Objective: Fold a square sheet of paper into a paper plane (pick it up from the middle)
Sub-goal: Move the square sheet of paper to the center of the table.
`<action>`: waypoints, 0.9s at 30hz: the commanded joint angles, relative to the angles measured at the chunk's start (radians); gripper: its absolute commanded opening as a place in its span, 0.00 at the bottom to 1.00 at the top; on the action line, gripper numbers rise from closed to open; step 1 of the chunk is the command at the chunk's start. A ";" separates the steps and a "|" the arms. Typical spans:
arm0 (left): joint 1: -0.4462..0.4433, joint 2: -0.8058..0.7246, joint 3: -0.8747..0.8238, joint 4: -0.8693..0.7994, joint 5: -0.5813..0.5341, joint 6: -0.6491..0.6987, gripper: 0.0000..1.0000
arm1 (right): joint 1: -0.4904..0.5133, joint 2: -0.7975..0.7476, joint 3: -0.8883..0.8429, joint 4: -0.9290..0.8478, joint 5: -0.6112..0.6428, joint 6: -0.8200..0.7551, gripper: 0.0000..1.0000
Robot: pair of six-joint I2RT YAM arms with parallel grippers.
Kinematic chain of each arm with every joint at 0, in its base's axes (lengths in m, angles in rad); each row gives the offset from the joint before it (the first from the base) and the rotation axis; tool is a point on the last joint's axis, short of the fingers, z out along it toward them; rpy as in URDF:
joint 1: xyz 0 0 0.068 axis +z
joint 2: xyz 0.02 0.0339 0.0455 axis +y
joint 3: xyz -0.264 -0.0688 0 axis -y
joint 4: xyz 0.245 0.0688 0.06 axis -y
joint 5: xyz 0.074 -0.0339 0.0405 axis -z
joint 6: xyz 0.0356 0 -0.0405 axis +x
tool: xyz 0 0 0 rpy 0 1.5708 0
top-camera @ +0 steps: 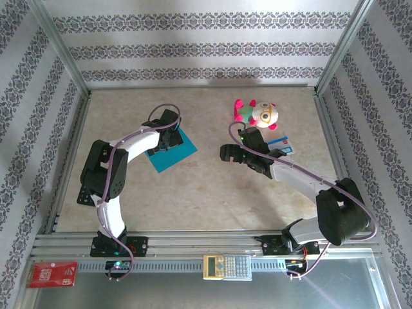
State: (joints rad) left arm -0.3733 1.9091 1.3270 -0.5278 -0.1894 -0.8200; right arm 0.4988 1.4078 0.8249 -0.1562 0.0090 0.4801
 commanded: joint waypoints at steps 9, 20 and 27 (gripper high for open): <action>-0.021 0.147 0.186 -0.187 -0.092 -0.150 1.00 | -0.057 0.059 -0.003 0.085 -0.148 -0.003 0.98; -0.021 0.268 0.285 -0.230 -0.075 -0.125 1.00 | -0.097 0.028 -0.065 0.112 -0.176 0.014 0.98; -0.029 0.271 0.221 -0.176 -0.026 -0.095 1.00 | -0.100 0.014 -0.085 0.113 -0.175 0.033 0.98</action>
State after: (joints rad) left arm -0.3870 2.1666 1.5944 -0.6788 -0.2413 -0.9363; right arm 0.4076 1.4532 0.7574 -0.0601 -0.1520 0.4957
